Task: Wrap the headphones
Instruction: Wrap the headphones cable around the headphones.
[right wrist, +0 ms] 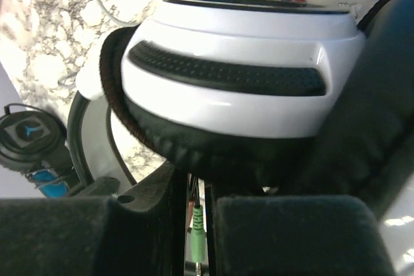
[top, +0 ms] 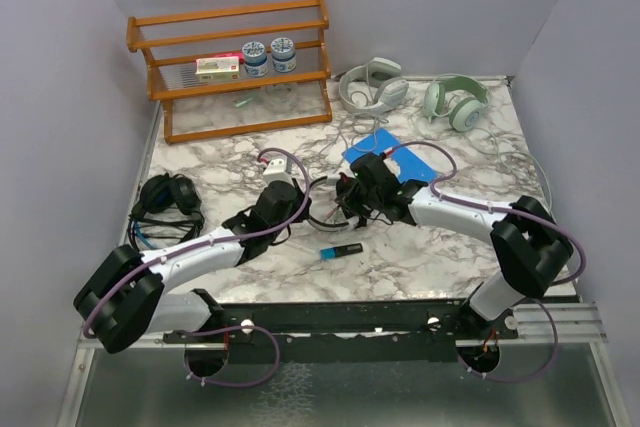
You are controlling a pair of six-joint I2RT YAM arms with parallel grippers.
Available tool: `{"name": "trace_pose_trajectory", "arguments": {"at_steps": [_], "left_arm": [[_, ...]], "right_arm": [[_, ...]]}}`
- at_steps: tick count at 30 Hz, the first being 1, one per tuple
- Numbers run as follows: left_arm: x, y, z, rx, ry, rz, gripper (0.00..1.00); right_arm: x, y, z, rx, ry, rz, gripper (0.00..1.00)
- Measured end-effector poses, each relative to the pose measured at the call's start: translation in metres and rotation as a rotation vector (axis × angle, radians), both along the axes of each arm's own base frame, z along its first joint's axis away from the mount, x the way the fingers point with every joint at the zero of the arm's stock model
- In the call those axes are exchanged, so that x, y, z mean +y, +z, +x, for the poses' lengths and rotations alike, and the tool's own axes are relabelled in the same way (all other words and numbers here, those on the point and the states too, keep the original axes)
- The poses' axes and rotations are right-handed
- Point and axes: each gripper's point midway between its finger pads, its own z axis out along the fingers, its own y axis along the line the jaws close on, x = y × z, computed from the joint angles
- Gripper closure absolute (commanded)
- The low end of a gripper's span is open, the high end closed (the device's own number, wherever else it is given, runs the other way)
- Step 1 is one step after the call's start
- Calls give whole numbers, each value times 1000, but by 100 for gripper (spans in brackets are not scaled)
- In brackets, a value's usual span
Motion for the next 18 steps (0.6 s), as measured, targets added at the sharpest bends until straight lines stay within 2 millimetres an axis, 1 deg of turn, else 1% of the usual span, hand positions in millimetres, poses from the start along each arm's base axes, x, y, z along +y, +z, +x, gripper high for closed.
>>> {"name": "trace_pose_trajectory", "arguments": {"at_steps": [3,6,10,15,18], "left_arm": [[-7,-12,-5,20,-34,7,100],[-13,-18,-5,30,-53,6,100],[-14,-18,-5,26,-57,7,100],[-13,-18,-4,21,-61,20,100],[-16,-14,3,7,-60,42,100]], "right_arm": [[2,-10,4,3,-12,-6,85],[2,-17,6,-2,-20,-21,85],[1,-24,8,-11,-18,-66,85],[1,-30,5,-11,13,-150,87],[-1,-31,0,-11,42,-189,87]]}}
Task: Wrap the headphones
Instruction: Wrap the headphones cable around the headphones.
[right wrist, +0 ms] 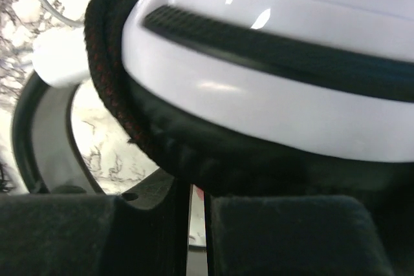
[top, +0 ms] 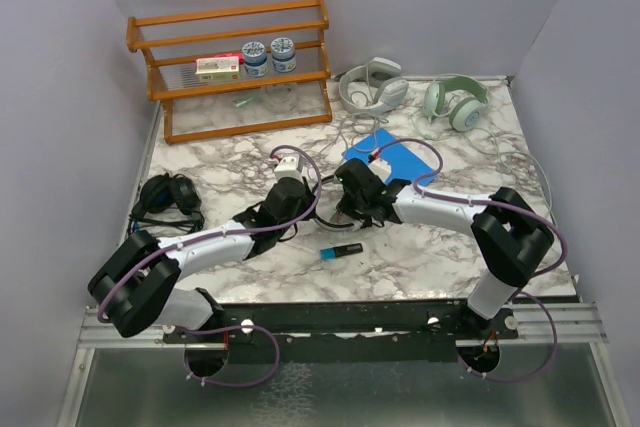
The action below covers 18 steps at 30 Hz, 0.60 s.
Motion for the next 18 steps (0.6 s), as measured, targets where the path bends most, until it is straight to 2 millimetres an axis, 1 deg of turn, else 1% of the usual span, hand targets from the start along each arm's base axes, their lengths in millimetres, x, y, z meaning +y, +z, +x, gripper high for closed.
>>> {"name": "trace_pose_trajectory", "arguments": {"at_steps": [3,7,9,10,15,18], "left_arm": [[-4,5,8,-24,-8,28,100],[-11,12,16,-58,-30,62,100],[-15,14,17,-68,-45,76,100],[-16,13,17,-70,-51,83,100],[-20,10,20,-74,-67,106,100],[-20,11,21,-85,-75,118,100]], "right_arm": [[-1,0,-7,9,29,-47,86],[-5,-1,-17,27,64,-94,82],[-7,0,-20,32,78,-109,74],[-8,1,-22,35,85,-112,73],[-11,15,-29,31,125,-109,73],[-14,27,-32,20,145,-111,65]]}}
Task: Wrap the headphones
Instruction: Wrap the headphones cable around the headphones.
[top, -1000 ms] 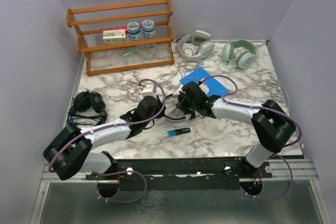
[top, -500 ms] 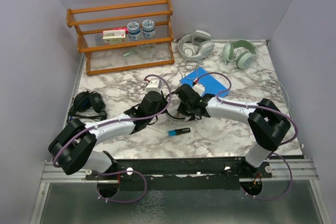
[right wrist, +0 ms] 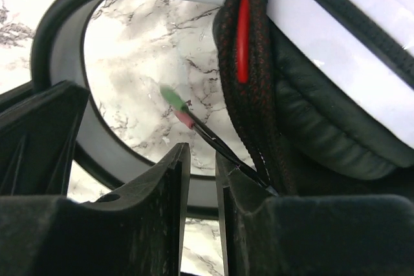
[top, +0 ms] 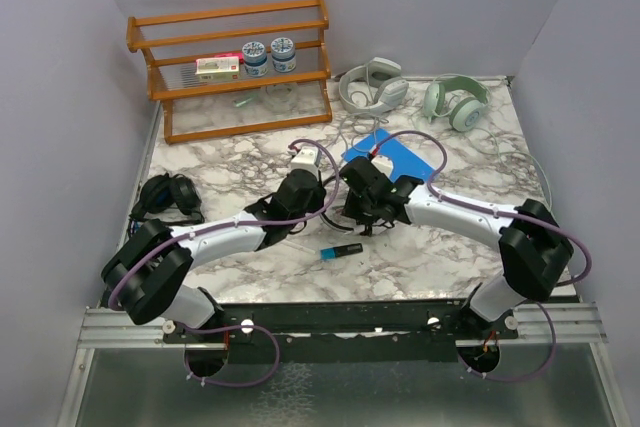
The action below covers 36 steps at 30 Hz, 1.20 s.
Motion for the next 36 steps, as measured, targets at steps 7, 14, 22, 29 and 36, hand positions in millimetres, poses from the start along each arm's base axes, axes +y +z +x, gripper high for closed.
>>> {"name": "trace_pose_trajectory", "arguments": {"at_steps": [7,14,22,29,36], "left_arm": [[-6,11,8,-32,-18,19,100],[-7,7,6,-6,-19,34,100],[-12,6,3,28,-29,7,100],[-11,-6,3,85,-31,-23,100],[1,-14,11,144,-11,-66,100]], "right_arm": [[-2,19,-2,-17,30,-6,59],[-3,26,-2,-27,58,-15,60],[0,33,2,-82,148,-33,69],[9,23,4,-126,330,-85,69],[19,44,1,-228,477,-49,63]]}}
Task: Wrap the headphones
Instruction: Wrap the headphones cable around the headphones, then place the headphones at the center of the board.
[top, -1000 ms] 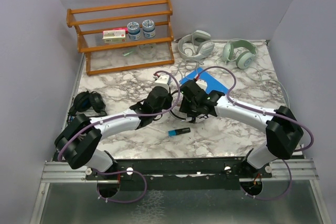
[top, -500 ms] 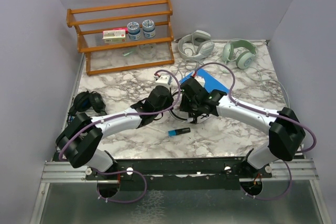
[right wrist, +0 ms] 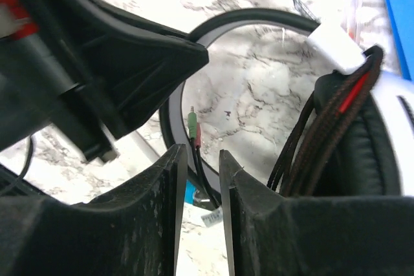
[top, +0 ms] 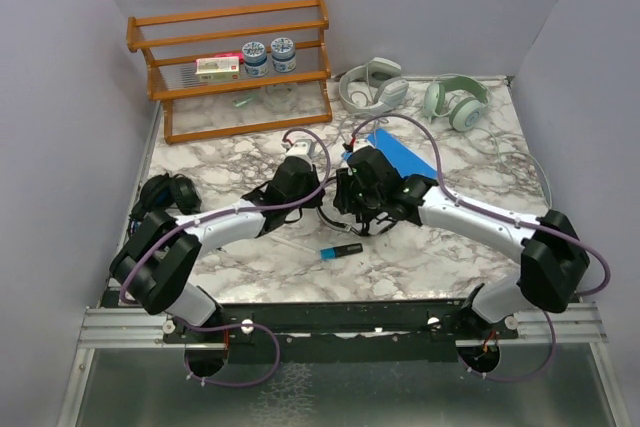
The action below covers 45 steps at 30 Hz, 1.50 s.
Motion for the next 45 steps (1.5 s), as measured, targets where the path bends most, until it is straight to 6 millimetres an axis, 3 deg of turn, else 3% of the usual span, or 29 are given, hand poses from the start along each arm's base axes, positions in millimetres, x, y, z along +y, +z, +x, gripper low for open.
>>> {"name": "trace_pose_trajectory", "arguments": {"at_steps": [6,13,18,22,33,45], "left_arm": [[18,-4,3,53,26,-32,100],[56,24,15,44,100,-88,100],[94,44,26,19,201,-108,100],[129,45,32,41,314,-126,100],[237,22,38,136,729,-121,100],[314,-5,34,190,1065,-209,100]], "right_arm": [[0,53,0,-148,86,67,58],[-15,119,4,-329,79,118,52],[-30,153,5,-422,41,142,50],[-37,163,5,-448,14,148,50],[-50,162,-6,-446,-5,171,50],[-68,176,-22,-472,-14,210,50]]}}
